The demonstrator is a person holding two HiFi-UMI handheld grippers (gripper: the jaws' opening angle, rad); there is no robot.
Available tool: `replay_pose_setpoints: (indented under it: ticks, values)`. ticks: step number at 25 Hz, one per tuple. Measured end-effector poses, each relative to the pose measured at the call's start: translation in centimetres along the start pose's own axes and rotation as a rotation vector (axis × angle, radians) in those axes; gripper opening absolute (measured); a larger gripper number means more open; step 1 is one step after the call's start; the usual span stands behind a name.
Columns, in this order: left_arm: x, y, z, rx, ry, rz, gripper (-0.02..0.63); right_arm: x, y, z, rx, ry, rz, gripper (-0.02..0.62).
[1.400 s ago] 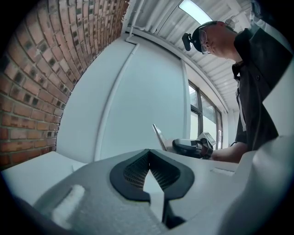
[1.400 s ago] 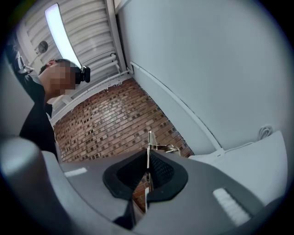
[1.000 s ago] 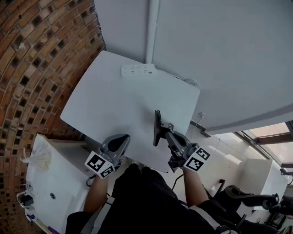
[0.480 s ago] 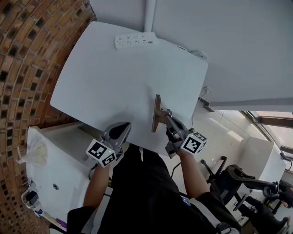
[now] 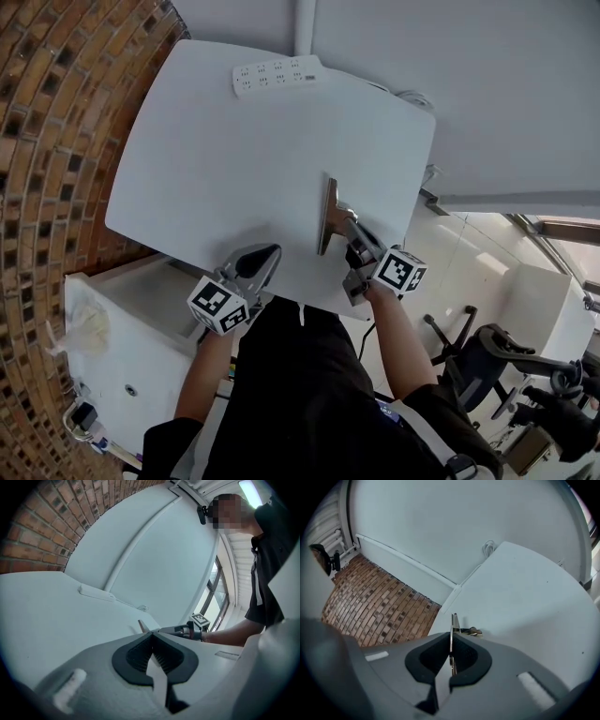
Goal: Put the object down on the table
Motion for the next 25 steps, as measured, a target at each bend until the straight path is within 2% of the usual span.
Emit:
replay_pose_setpoints:
  ticks: [4,10,15,18,20,25]
  values:
    - [0.1,1.4,-0.2,0.002,0.019,-0.012,0.002,-1.1,-0.2,0.2,-0.046,0.014,0.021,0.009]
    - [-0.4,1.7,-0.6,-0.014,0.042,0.029,0.002,-2.4,-0.5,0.6,-0.100,0.026,0.079,0.021]
    - [0.1,1.5,-0.3,-0.010,0.048,0.039,0.002,-2.6,-0.5,0.5,-0.098,0.002,0.100,0.020]
    - [0.4,1.5,-0.1,-0.015,0.055,0.039,0.002,-2.7,-0.6,0.3,-0.099,-0.019,0.093,0.045]
    - [0.7,1.2,-0.3,-0.023,0.059,0.038,0.002,-2.4,-0.6,0.3,-0.102,-0.030,0.088,0.088]
    - [1.7,0.6,-1.7,-0.066,0.032,0.037,0.002,-1.4,-0.5,-0.1,-0.069,-0.070,0.093,0.092]
Point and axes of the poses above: the fingertips, and each gripper's own axes: x backward along the fingers, y to its left, z out of its underside, the point moved 8 cm from there along x, backward along the fingers, and after that the axes turned 9 degrees about z, right-handed, at the moved point
